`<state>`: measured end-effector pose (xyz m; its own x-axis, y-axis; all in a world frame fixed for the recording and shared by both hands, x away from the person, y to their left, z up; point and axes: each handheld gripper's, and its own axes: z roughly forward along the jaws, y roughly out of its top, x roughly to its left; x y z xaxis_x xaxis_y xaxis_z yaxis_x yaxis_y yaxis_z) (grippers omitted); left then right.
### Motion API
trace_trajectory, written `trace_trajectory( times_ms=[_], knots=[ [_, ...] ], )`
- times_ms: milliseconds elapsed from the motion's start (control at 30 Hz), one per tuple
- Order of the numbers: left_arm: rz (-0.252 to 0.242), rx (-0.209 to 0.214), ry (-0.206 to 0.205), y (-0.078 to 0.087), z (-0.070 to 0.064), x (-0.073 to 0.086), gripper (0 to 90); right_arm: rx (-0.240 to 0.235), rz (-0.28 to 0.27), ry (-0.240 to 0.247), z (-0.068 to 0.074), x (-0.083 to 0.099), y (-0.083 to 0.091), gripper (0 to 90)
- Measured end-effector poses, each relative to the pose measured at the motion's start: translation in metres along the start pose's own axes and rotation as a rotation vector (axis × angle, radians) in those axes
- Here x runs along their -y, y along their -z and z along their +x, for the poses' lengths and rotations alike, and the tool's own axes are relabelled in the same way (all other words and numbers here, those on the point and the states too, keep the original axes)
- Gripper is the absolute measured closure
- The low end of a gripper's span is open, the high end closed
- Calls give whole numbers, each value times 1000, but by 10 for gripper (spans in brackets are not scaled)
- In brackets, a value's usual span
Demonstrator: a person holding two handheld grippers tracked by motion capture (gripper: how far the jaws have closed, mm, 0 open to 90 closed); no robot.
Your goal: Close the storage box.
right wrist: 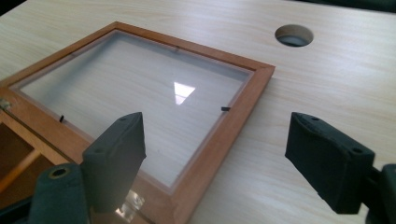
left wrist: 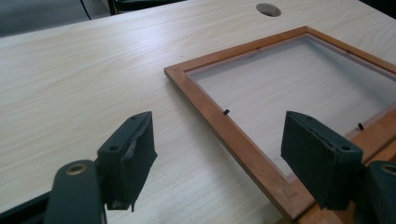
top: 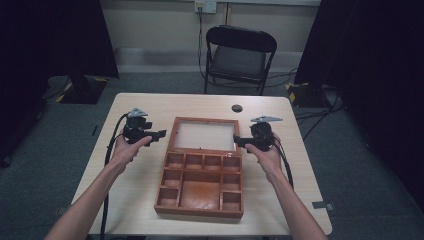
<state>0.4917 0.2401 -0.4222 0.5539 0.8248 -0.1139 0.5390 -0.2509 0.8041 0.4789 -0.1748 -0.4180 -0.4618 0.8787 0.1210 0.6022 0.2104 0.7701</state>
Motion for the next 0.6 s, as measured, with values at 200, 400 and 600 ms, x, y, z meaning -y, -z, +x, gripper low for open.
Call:
trace_trajectory(
  times_ms=[200,400,600],
  knots=[
    [46,20,66,-20,4,5,300,-11,48,-18,0,-4,-21,193],
    [66,41,77,-32,-1,8,283,-23,108,-56,0,5,-43,168],
    [89,52,102,-42,-5,11,256,-19,137,-70,-4,9,-50,197]
  ],
)
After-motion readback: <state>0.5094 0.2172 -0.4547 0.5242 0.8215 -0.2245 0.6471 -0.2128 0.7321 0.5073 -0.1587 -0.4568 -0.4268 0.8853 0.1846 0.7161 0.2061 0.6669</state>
